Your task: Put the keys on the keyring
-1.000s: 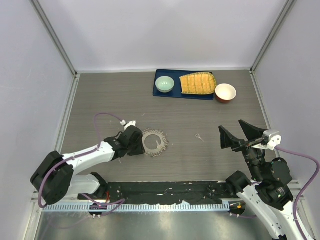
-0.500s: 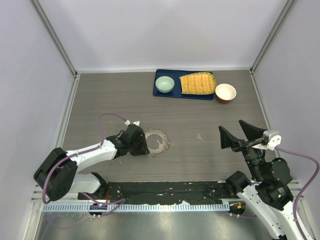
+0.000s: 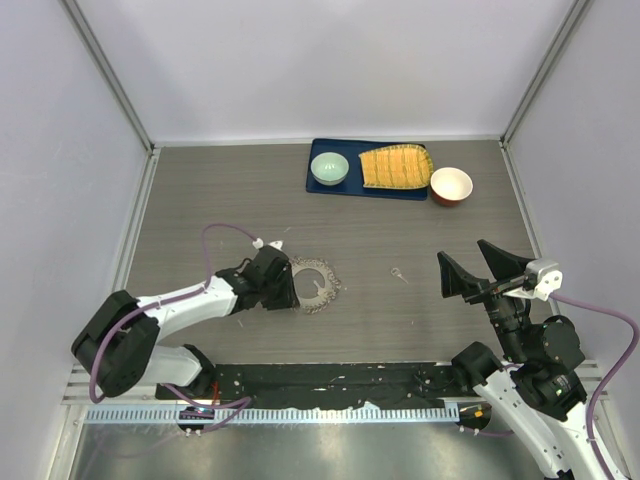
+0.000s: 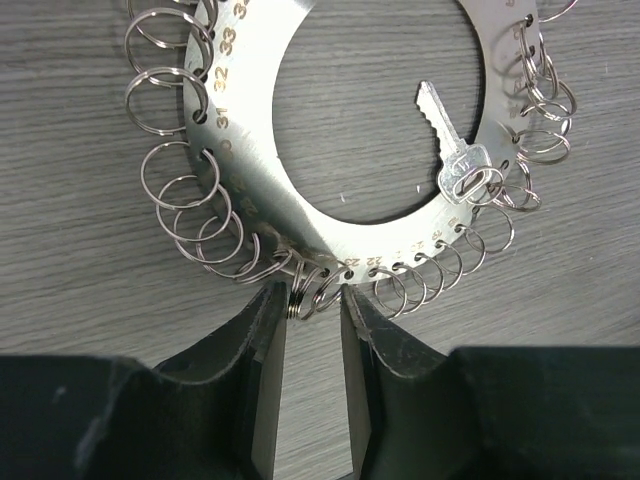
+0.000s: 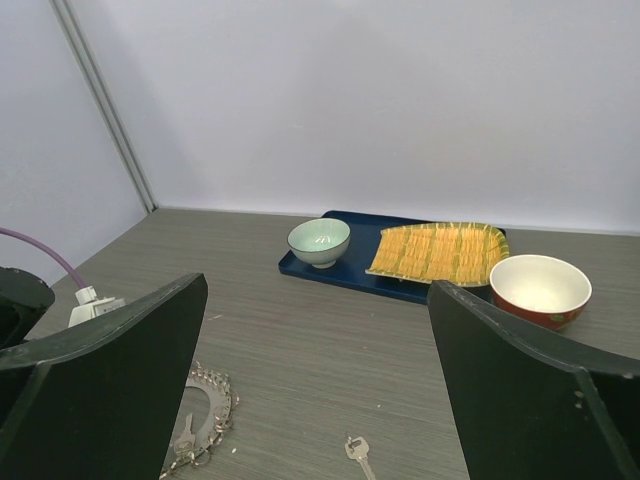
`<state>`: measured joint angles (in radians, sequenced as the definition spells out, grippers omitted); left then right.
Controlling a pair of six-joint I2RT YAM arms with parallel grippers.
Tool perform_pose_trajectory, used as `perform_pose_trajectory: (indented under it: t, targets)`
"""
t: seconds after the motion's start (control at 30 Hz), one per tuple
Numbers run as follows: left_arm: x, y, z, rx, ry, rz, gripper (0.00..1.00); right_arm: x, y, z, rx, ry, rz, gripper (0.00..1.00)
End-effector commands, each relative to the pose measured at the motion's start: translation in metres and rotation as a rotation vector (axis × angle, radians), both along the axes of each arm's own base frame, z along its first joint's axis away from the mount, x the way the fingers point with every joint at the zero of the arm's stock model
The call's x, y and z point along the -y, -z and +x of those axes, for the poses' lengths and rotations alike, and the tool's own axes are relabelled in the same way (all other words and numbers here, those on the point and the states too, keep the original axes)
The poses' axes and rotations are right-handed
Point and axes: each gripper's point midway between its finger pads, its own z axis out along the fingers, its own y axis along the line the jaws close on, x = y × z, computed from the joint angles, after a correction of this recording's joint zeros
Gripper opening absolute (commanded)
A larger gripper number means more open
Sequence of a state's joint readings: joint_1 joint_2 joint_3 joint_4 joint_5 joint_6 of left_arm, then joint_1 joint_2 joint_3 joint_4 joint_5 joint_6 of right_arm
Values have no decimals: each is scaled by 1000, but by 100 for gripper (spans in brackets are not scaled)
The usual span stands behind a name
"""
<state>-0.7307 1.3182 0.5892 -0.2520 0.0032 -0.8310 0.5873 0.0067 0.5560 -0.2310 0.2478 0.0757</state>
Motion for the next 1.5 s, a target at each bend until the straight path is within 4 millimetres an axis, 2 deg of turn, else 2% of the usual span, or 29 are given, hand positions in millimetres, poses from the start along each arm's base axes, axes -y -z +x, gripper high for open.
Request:
perform_pose_trajectory:
  t: [0.0, 0.2, 0.37, 0.53, 0.7, 0.93, 1.27, 1.47]
  targets:
    - [4, -14, 14, 54, 9, 7, 31, 0, -13, -3, 50, -8, 13, 99]
    - [3, -21, 13, 70, 8, -5, 29, 0, -13, -3, 50, -8, 14, 100]
    - [0, -18, 14, 69, -3, 15, 28, 0, -14, -4, 52, -8, 16, 100]
    - [2, -13, 15, 51, 7, 20, 23, 0, -13, -3, 50, -8, 13, 100]
    - [2, -17, 15, 61, 1, 17, 19, 1, -13, -3, 50, -5, 13, 100]
    - [-1, -23, 17, 76, -9, 19, 19, 0, -13, -3, 49, -8, 12, 100]
    - [2, -19, 16, 58, -5, 21, 18, 0, -13, -3, 50, -8, 14, 100]
    - [3, -27, 18, 72, -3, 11, 12, 0, -13, -3, 52, -9, 15, 100]
